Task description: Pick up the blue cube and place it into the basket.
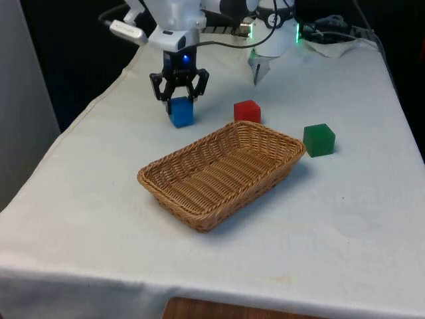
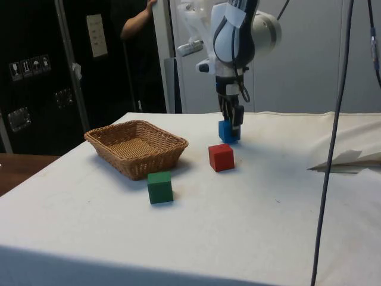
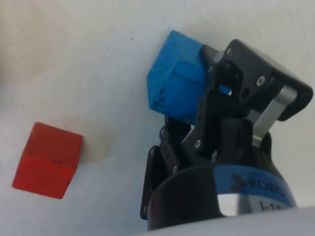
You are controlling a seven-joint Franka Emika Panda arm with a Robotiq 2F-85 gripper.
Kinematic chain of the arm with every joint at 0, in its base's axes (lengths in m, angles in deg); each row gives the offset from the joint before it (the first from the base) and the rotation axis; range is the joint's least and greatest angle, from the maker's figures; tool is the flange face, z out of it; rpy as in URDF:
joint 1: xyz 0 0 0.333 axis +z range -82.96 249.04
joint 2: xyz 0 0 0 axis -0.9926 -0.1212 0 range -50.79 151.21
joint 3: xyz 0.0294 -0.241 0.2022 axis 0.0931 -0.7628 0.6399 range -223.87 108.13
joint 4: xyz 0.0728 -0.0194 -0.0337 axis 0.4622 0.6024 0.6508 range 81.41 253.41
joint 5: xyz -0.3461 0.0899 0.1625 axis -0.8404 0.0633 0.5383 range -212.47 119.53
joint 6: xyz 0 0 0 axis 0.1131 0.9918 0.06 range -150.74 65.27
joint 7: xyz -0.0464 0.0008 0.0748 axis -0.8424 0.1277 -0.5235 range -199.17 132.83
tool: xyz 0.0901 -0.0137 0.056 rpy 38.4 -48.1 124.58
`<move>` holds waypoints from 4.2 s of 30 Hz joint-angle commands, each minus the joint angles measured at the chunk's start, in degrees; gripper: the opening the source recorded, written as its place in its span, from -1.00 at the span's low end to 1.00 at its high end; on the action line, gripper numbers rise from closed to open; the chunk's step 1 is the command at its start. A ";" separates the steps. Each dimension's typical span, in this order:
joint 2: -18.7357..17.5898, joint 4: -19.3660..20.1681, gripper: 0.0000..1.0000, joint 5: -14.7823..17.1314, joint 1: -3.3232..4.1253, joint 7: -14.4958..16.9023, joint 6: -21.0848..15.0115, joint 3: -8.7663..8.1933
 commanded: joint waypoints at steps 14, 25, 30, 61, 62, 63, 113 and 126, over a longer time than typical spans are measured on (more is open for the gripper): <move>2.52 -3.15 -0.97 -0.46 1.20 -3.44 4.41 -0.17; 2.12 -6.70 -0.97 0.00 1.15 -5.27 6.99 1.60; 0.74 -9.85 -0.97 -0.29 1.49 -7.05 8.71 2.18; -2.81 -25.04 -0.97 -1.43 2.52 -11.12 22.75 3.95; -3.32 -26.18 -0.97 -1.60 2.64 -11.40 23.72 4.01; -3.55 -26.70 -0.97 -1.66 2.69 -11.57 24.12 4.07; -16.10 -43.60 -0.97 -0.52 3.04 -19.14 26.99 9.80; -19.88 -45.03 -0.97 0.06 3.09 -19.42 24.06 10.14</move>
